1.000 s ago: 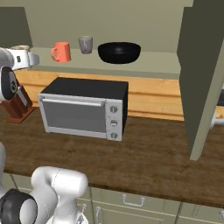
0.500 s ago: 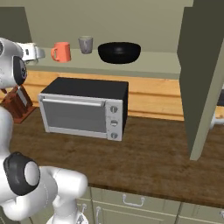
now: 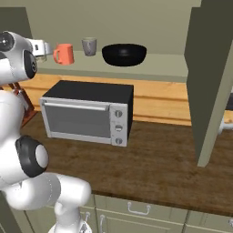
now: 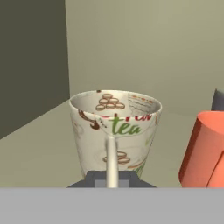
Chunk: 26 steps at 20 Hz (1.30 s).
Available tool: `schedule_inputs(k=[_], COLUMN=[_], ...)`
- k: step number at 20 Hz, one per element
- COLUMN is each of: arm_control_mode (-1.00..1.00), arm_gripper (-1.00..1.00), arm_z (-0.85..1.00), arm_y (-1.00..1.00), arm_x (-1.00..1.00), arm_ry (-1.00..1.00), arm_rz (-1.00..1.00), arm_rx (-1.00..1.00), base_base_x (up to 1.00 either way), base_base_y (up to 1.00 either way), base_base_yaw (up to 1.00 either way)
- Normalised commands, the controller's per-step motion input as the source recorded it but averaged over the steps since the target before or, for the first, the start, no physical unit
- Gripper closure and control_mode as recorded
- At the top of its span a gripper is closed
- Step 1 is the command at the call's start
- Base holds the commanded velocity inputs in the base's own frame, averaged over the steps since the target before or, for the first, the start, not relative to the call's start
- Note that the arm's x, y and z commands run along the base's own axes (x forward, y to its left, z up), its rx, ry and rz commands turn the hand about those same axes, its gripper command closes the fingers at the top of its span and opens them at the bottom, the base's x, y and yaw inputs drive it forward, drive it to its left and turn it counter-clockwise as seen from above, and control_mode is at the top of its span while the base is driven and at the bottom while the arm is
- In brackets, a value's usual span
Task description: Gather all objects into one cabinet and sort the glasses and bowls to opposite sides.
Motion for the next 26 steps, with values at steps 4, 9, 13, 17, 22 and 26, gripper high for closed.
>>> schedule_inputs(k=[4,9,13,17,22,26], arm_control_mode=[-1.00,-1.00,-1.00,-1.00,-1.00,-1.00], arm_gripper=[1.00,1.00,1.00,1.00,1.00,-1.00], arm_z=[-0.12,-0.29,-0.11,0.00,0.00,0.00], arm_y=[0.05,0.06,0.14,0.11,0.10,0.04], arm_x=[0.38,0.40,0.47,0.41,0.12,0.00], arm_ry=[-0.04,0.00,0.00,0.00,0.02,0.00], arm_rz=[0.00,0.00,0.00,-0.01,0.00,0.00], arm_rx=[0.00,0.00,0.00,0.00,0.00,0.00], base_base_x=[0.00,0.00,0.00,0.00,0.00,0.00], base_base_y=[0.00,0.00,0.00,0.00,0.00,0.00], base_base_yaw=[0.00,0.00,0.00,0.00,0.00,0.00])
